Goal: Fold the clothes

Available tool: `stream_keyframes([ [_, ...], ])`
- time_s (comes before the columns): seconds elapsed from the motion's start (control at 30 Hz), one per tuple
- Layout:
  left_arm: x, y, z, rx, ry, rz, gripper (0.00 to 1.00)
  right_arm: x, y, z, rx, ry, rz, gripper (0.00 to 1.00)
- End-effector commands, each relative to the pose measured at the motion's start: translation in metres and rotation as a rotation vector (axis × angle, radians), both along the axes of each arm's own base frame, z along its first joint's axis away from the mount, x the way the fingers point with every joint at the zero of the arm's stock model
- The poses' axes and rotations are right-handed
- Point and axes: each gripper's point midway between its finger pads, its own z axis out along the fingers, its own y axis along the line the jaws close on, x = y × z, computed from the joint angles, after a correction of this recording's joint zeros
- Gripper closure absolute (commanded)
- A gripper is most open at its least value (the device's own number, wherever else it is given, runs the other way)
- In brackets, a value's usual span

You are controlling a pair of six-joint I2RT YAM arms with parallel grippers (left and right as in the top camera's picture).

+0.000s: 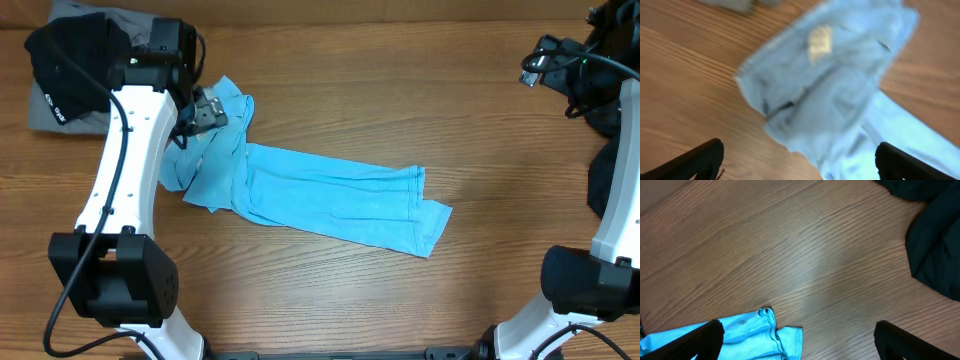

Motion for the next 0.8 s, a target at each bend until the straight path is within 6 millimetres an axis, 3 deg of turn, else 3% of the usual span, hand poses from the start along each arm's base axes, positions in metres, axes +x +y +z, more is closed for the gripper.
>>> stream_keyframes([
  [0.0,-0.017,-0.031,-0.031,-0.089,0.111,-0.095,0.02,-0.001,-0.003,0.003,-0.009,-0.01,-0.012,0.0],
  [0.2,-0.036,-0.049,-0.073,-0.052,0.198,-0.152,0.05,-0.001,-0.003,0.003,-0.009,-0.01,-0.012,0.0],
  [0.33,-0.04,-0.033,-0.086,0.069,0.208,-0.135,0.09,-0.001,-0.003,0.003,-0.009,-0.01,-0.012,0.0],
  [0.5,-0.045,-0.012,-0.089,0.162,0.224,-0.104,0.2,-0.001,-0.003,0.003,-0.009,-0.01,-0.012,0.0],
  [0.63,-0.052,0.005,-0.091,0.253,0.247,-0.093,0.21,-0.001,-0.003,0.003,-0.009,-0.01,-0.012,0.0],
  [0.77,-0.06,0.009,-0.1,0.248,0.27,-0.085,0.22,-0.001,-0.003,0.003,-0.009,-0.01,-0.012,0.0],
])
